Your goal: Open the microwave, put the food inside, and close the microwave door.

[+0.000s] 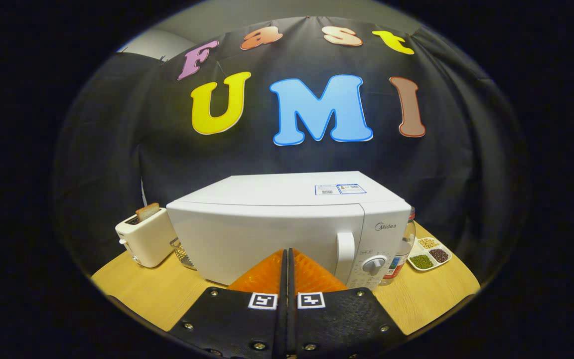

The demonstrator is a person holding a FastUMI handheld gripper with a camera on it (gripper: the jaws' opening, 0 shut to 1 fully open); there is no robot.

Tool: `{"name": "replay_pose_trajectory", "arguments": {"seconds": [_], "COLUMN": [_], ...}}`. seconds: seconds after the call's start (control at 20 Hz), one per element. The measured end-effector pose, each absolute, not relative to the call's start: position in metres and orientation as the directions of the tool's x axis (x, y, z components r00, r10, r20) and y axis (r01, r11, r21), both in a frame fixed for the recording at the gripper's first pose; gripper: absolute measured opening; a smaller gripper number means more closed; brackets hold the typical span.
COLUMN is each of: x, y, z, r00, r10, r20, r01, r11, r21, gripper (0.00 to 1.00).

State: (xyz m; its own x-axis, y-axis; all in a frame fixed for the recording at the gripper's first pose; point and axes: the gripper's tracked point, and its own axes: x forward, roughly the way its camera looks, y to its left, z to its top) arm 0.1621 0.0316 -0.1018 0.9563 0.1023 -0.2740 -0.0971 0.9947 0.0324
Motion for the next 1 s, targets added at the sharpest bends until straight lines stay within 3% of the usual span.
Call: {"name": "replay_pose_trajectory", "arguments": {"seconds": [0.65, 0.75, 0.95, 1.0], "x": [0.036, 0.021, 0.003, -0.001], "y": [0.032, 0.037, 0.039, 0.04], "z": [-0.049, -0.042, -0.025, -0.024], "r00": [0.981, 0.982, 0.989, 0.988], "r10": [0.101, 0.122, 0.122, 0.126], "r20": [-0.164, -0.144, -0.085, -0.085], "r01": [-0.1, -0.121, -0.12, -0.124], "r11": [0.995, 0.992, 0.992, 0.992], "r21": [0.014, 0.018, 0.026, 0.024], "gripper": [0.01, 0.05, 0.98, 0.98]}}
